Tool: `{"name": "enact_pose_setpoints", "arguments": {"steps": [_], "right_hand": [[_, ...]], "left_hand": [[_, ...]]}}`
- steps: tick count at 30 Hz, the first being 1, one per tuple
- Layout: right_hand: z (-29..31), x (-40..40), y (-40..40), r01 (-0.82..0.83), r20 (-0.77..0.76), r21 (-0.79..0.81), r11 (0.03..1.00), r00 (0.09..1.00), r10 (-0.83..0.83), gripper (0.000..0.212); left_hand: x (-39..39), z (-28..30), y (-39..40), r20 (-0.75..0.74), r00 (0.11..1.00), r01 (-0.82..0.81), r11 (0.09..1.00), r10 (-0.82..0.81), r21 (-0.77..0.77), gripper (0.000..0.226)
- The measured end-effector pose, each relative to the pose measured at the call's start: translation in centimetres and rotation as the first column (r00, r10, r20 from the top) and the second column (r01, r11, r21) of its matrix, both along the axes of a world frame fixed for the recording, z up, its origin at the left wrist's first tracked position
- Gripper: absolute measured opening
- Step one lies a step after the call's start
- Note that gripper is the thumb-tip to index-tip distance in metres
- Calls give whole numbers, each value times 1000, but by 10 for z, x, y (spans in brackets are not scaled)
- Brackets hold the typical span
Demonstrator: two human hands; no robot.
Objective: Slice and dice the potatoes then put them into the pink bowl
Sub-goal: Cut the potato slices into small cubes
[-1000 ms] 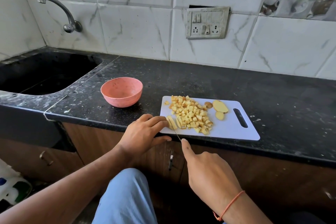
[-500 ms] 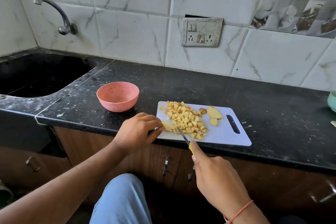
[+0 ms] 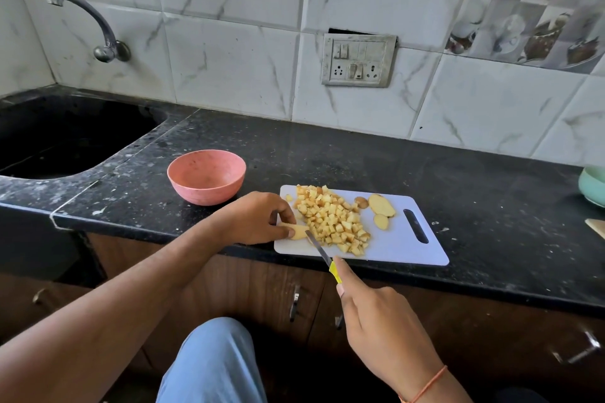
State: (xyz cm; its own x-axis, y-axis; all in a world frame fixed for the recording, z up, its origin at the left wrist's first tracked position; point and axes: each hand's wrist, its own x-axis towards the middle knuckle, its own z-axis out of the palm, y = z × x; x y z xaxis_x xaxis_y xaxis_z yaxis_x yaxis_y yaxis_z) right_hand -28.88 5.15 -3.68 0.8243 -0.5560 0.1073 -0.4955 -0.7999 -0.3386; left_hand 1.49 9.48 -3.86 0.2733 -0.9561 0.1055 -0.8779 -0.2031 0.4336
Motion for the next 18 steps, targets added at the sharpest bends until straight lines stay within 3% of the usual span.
{"name": "enact_pose_setpoints", "arguments": {"steps": [5,18], "right_hand": [[-6,2,0,8,-44,-43,999,999,-10,56],[-8,13,-1,59,-63,-102,993,996,-66,53]], "left_hand": [[-4,-11,7,-38,986,-165,963,160,-212,13],[-15,-37,18,26,997,-55,940,67,-336,14]]}}
